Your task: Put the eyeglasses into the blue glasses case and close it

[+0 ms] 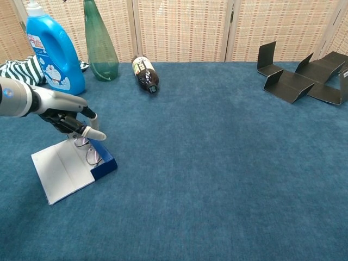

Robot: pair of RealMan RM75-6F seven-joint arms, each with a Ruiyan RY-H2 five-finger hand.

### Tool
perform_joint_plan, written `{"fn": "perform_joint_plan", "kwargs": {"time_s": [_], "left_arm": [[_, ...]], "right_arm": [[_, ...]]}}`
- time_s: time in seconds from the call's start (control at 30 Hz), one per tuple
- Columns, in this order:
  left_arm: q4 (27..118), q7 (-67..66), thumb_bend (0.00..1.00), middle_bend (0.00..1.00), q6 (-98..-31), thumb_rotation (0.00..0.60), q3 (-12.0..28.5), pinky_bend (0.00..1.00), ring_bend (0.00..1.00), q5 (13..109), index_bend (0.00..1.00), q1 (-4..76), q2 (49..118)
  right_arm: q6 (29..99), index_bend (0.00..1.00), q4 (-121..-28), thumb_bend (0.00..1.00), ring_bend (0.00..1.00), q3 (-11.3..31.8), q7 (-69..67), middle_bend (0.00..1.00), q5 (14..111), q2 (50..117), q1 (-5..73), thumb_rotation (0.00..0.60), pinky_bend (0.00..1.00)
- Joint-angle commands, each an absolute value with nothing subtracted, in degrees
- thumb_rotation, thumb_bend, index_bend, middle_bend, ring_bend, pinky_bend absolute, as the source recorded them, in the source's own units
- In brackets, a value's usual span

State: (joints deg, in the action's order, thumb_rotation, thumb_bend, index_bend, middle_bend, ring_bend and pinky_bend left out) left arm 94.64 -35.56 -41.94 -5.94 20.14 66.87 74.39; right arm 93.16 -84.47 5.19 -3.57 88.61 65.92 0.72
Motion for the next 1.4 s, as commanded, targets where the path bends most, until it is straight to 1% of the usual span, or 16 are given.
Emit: {"fn": "perform_joint_plan", "kwargs": {"time_s": [0.03,0.1,0.27,0.3,0.33,0.4,0.43,0.47,0.63,0.8,0.93,1.07,1.2,1.4], "left_arm": [[97.26,-35.98,0.2,1.0,-41.78,0.134,-7.65,1.0,1.0,19.58,0.36,67.27,72.18],[98.68,-35.95,0.2,1.0,-42.02,0.136,-8.46,1.0,1.0,19.8,0.38,67.13,71.14],[101.76,-34.72,0.2,1.0,-42.97,0.14,-10.03,1.0,1.0,21.21,0.37,65.9,68.75],[102.15,-34.09,0.2,1.0,-43.36,0.155,-9.95,1.0,1.0,22.13,0.36,65.36,68.4],[102.61,-33.01,0.2,1.0,-44.17,0.19,-9.7,1.0,1.0,23.97,0.35,64.35,67.99],[103.26,-31.83,0.2,1.0,-45.68,0.41,-9.58,1.0,1.0,28.17,0.3,62.62,67.33],[103.61,-30.98,0.2,1.0,-47.22,0.531,-9.47,1.0,1.0,31.57,0.28,61.19,67.04],[103.85,-30.22,0.2,1.0,-48.44,0.594,-9.36,1.0,1.0,34.04,0.27,60.05,66.94],[103.33,-26.18,0.2,1.0,-53.5,0.6,-8.98,1.0,1.0,45.92,0.23,54.41,67.75],[100.35,-24.12,0.2,1.0,-54.74,0.6,-8.86,1.0,1.0,53.22,0.23,51.17,70.48],[98.26,-24.2,0.2,1.0,-53.91,0.6,-7.92,1.0,1.0,55.01,0.23,50.51,73.04],[95.2,-25.54,0.2,1.0,-54.04,0.6,-6.13,1.0,1.0,55.62,0.25,50.41,76.43],[92.5,-25.09,0.2,1.0,-53.19,0.6,-3.35,1.0,1.0,54.31,0.27,50.62,79.28],[89.69,-27.0,0.2,1.0,-51.32,0.6,-1.35,1.0,1.0,51.52,0.29,51.61,81.19]], "right_arm": [[93.05,0.05,-84.37,0.27,0.43,5.21,-3.63,0.33,88.73,65.97,0.86,0.6,0.25],[92.93,0.05,-84.29,0.27,0.43,5.21,-3.69,0.34,88.86,66.09,1.01,0.6,0.25],[92.87,0.05,-84.07,0.27,0.44,5.13,-3.91,0.34,89.26,66.37,1.23,0.6,0.27],[92.93,0.05,-84.07,0.27,0.44,5.14,-3.92,0.34,89.28,66.36,1.22,0.6,0.27],[93.02,0.05,-84.08,0.27,0.44,5.16,-3.92,0.34,89.28,66.32,1.2,0.6,0.27],[93.17,0.05,-84.14,0.27,0.44,5.18,-3.87,0.34,89.3,66.23,1.13,0.6,0.27],[93.26,0.05,-84.18,0.27,0.44,5.18,-3.84,0.34,89.31,66.18,1.09,0.6,0.27],[93.3,0.05,-84.21,0.27,0.44,5.18,-3.82,0.34,89.31,66.15,1.07,0.6,0.27],[93.38,0.05,-84.46,0.27,0.44,5.12,-3.58,0.34,89.53,66.08,1.1,0.6,0.27],[93.58,0.05,-84.72,0.27,0.44,5.12,-3.35,0.34,89.62,66.06,1.04,0.6,0.27],[93.76,0.05,-84.75,0.27,0.44,5.06,-3.4,0.34,89.6,66.04,0.89,0.6,0.27],[93.98,0.05,-84.66,0.27,0.44,5.01,-3.55,0.34,89.51,65.95,0.66,0.6,0.27],[94.13,0.05,-84.47,0.27,0.44,4.98,-3.81,0.34,89.26,65.93,0.38,0.6,0.27],[94.25,0.05,-84.01,0.27,0.44,5.03,-4.32,0.34,88.76,65.97,0.05,0.6,0.27]]}}
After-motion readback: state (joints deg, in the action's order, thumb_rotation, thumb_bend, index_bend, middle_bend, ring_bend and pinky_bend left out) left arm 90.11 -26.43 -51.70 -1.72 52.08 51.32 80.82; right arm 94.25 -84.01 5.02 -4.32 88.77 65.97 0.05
